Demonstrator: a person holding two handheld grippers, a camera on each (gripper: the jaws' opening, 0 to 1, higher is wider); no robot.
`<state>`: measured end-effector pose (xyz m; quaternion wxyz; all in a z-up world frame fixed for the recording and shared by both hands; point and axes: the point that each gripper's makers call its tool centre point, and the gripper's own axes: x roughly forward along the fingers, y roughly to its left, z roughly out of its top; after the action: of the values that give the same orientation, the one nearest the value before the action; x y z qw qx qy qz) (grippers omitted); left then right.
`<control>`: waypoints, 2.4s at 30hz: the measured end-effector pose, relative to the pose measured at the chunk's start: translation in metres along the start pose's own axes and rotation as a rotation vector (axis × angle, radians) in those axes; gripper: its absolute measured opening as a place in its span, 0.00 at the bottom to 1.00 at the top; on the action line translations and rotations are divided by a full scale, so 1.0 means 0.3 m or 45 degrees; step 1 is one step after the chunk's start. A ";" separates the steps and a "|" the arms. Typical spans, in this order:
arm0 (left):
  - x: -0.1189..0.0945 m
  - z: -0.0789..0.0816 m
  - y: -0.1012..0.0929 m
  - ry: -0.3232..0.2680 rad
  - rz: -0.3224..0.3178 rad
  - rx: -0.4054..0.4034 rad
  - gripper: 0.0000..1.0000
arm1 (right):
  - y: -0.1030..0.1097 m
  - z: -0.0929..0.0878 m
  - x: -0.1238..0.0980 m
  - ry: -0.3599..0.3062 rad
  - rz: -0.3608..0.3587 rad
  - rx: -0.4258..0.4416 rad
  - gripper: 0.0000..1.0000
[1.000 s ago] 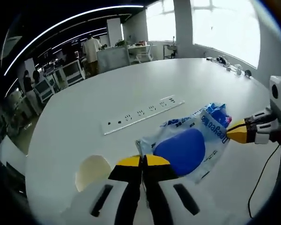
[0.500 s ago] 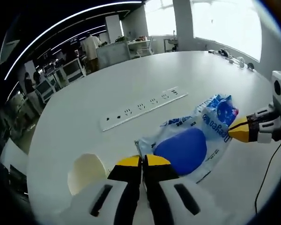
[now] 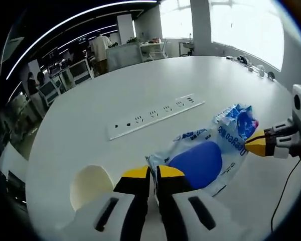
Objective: Arrange the tabletop items into an orderly group along one side of the table until the central work area is clear of visible clutter.
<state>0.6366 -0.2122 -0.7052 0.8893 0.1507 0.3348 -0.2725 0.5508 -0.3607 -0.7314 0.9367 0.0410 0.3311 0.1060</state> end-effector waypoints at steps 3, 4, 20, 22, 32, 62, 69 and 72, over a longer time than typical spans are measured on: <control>0.007 0.001 0.000 0.001 0.000 0.006 0.03 | -0.004 -0.003 0.003 0.001 -0.005 0.002 0.00; 0.009 -0.001 0.000 0.004 -0.001 0.005 0.03 | -0.005 -0.004 0.004 0.002 -0.007 0.001 0.00; 0.010 0.009 0.005 -0.006 0.005 0.022 0.10 | -0.011 -0.016 0.007 0.004 -0.025 0.015 0.00; 0.006 0.011 0.007 -0.009 0.004 0.014 0.10 | -0.012 -0.015 0.007 0.003 -0.027 0.017 0.00; -0.010 0.041 0.010 -0.035 0.008 0.065 0.11 | -0.010 -0.014 0.005 0.001 -0.031 0.020 0.00; -0.079 0.111 0.013 -0.122 -0.038 0.066 0.14 | -0.018 0.044 -0.036 -0.083 -0.079 -0.059 0.23; -0.092 0.116 0.011 -0.132 -0.054 0.058 0.18 | -0.019 0.061 -0.050 -0.091 -0.090 -0.072 0.30; -0.100 0.118 0.009 -0.135 -0.070 0.045 0.21 | -0.019 0.067 -0.052 -0.093 -0.088 -0.074 0.31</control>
<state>0.6374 -0.2146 -0.6588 0.8952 0.1426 0.2865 -0.3102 0.5526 -0.3699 -0.7071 0.9520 0.0060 0.2948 0.0817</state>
